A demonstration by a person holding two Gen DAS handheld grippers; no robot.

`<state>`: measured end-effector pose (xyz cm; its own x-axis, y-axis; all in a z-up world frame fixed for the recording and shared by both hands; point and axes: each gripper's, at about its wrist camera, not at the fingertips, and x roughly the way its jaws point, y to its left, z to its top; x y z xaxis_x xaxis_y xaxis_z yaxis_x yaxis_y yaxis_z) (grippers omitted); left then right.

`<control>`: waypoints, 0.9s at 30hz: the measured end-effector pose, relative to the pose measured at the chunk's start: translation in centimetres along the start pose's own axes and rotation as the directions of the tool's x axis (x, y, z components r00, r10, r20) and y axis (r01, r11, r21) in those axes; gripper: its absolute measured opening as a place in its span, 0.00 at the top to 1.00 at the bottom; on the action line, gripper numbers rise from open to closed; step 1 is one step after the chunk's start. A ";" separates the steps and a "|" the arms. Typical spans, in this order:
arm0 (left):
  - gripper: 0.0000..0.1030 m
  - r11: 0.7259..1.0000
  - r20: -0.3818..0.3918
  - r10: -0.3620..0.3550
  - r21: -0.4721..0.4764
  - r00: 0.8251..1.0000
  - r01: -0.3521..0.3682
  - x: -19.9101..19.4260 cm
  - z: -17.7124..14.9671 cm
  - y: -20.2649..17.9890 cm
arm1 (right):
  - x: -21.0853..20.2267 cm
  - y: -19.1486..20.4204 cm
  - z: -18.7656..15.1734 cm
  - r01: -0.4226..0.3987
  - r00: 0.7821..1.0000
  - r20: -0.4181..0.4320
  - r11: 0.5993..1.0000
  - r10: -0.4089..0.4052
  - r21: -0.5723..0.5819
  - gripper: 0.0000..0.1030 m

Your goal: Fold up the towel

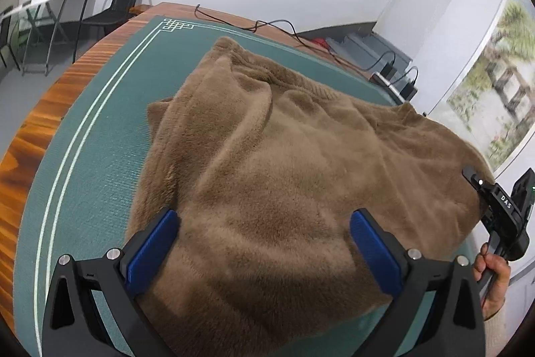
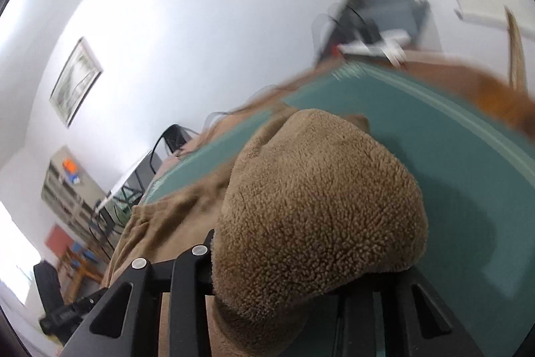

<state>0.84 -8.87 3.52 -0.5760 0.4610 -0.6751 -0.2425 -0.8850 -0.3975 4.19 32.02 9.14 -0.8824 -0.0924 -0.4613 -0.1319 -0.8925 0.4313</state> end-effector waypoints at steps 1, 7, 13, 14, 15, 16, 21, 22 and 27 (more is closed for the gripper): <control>0.00 1.000 0.002 -0.007 -0.010 1.000 0.007 -0.2 0.1 0.1 | 0.2 1.5 0.4 -0.002 1.000 0.017 0.999 0.002 -0.045 0.65; 0.00 0.999 0.063 0.011 -0.037 0.998 -0.009 -3.7 -0.3 1.2 | 0.2 9.8 2.5 -0.035 0.996 0.073 0.972 0.053 -0.231 0.66; 0.00 0.995 0.116 0.039 -0.099 0.992 -0.028 -7.2 -1.4 3.8 | -0.1 16.7 1.4 -0.116 0.987 0.064 0.936 0.145 -0.333 0.66; 0.00 0.993 0.121 0.047 -0.113 0.992 -0.033 -7.6 -1.6 4.4 | 0.0 18.1 1.2 -0.132 0.985 0.061 0.927 0.163 -0.352 0.66; 0.00 0.991 0.126 0.054 -0.128 0.991 -0.038 -8.1 -1.8 5.0 | 0.0 19.6 0.7 -0.147 0.982 0.057 0.914 0.182 -0.378 0.66; 0.00 0.989 0.130 0.061 -0.143 0.990 -0.042 -8.5 -2.0 5.5 | 0.2 21.1 0.0 -0.163 0.979 0.048 0.899 0.199 -0.407 0.66; 0.00 0.974 0.151 0.099 -0.215 0.984 -0.065 -10.8 -3.2 8.4 | 1.5 28.2 -4.4 -0.238 0.964 -0.037 0.790 0.264 -0.566 0.66; 0.00 0.971 0.149 0.103 -0.229 0.984 -0.067 -11.0 -3.5 8.9 | 1.7 29.4 -5.7 -0.254 0.961 -0.063 0.761 0.271 -0.597 0.66; 0.00 0.957 0.142 0.115 -0.282 0.983 -0.072 -11.9 -4.7 11.2 | 3.2 32.9 -12.3 -0.307 0.951 -0.201 0.619 0.237 -0.723 0.66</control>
<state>8.66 -23.93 4.21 -0.7051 0.3419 -0.6212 0.0291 -0.8614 -0.5071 2.58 -3.08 12.30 -0.7794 -0.3880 -0.4918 0.5155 -0.8434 -0.1515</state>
